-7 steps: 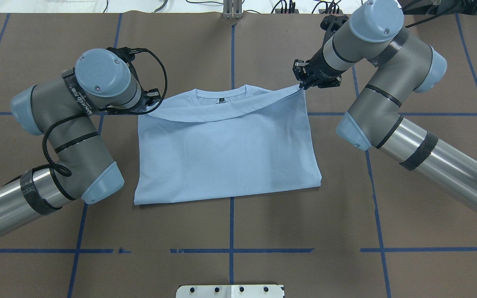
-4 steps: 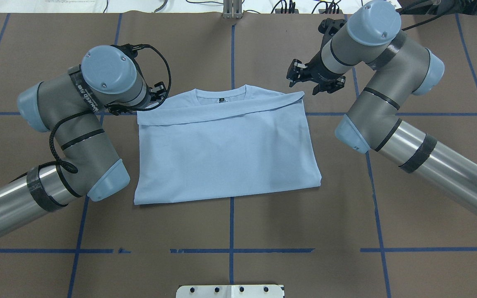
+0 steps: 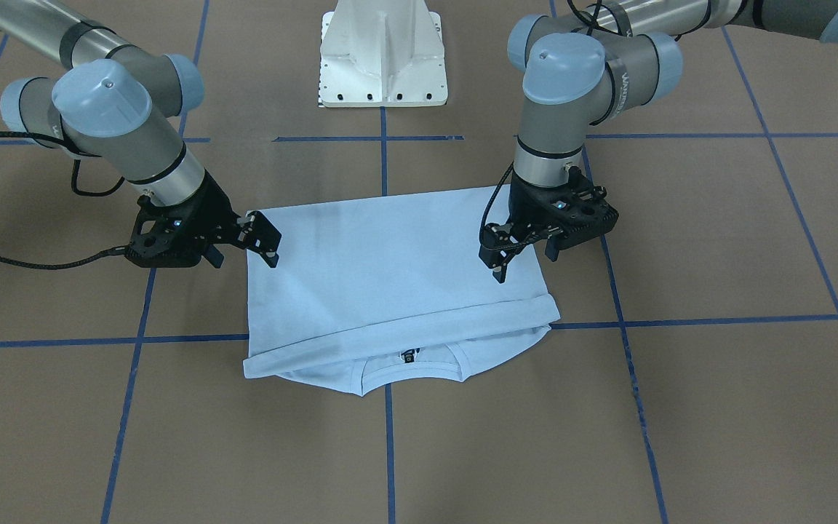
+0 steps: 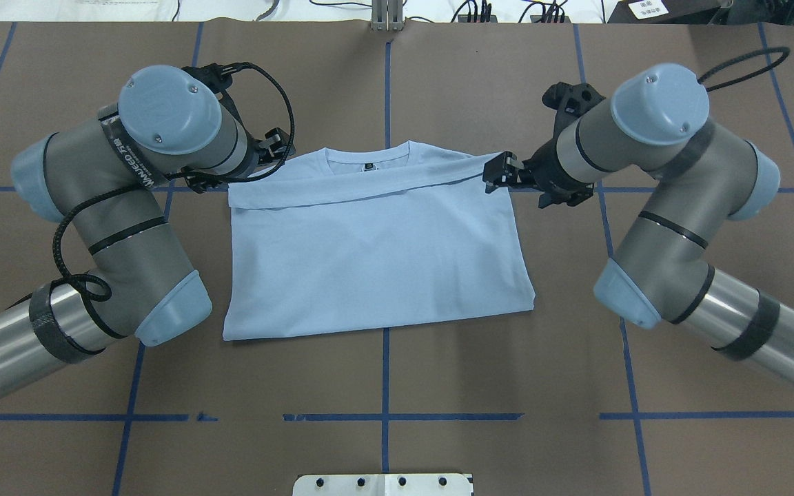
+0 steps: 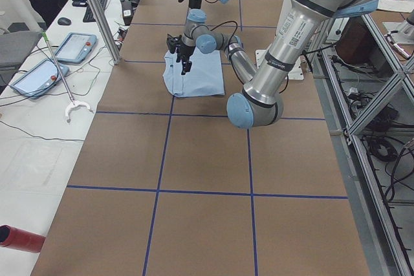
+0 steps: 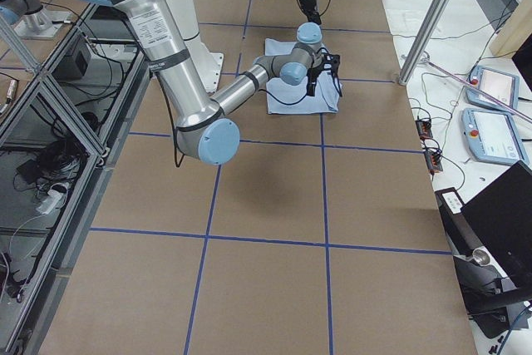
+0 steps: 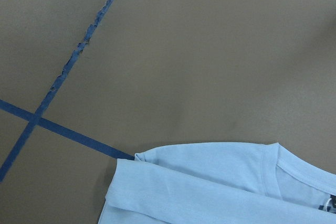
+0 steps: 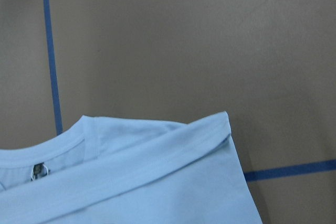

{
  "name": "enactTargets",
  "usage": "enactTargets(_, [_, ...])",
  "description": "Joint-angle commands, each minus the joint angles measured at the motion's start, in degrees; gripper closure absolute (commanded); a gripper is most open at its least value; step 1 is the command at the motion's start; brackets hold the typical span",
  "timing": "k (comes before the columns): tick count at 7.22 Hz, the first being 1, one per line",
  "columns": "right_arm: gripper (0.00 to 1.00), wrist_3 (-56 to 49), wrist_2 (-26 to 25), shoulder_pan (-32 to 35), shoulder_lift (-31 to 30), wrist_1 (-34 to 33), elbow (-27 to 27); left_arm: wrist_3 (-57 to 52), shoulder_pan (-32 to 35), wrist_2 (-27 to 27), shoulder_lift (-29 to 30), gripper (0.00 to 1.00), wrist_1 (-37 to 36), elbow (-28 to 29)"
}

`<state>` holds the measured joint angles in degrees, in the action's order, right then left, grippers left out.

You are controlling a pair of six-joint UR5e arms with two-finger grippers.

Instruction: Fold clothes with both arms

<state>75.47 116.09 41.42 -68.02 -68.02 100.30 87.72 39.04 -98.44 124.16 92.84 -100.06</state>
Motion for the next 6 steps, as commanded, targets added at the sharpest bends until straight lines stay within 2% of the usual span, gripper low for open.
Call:
enactTargets(1, [0.00,0.03,-2.60,-6.58,-7.81,-0.01,4.90,4.81,-2.38,-0.17,-0.32,0.01,-0.12,-1.37])
enactTargets(2, [0.02,0.38,-5.14,-9.23,-8.44,-0.01,4.65,5.26,-2.83,0.00,-0.23,0.01,-0.81,-1.54])
enactTargets(3, [0.09,0.38,-6.13,-10.21,-8.28,-0.01,4.47,5.27,-2.92,0.18,-0.23,0.01,-1.52,-1.72])
enactTargets(6, [0.19,0.04,-6.31,-11.18,-6.70,-0.10,2.90,5.18,-3.01,0.35,-0.32,0.01,-1.44,-1.72])
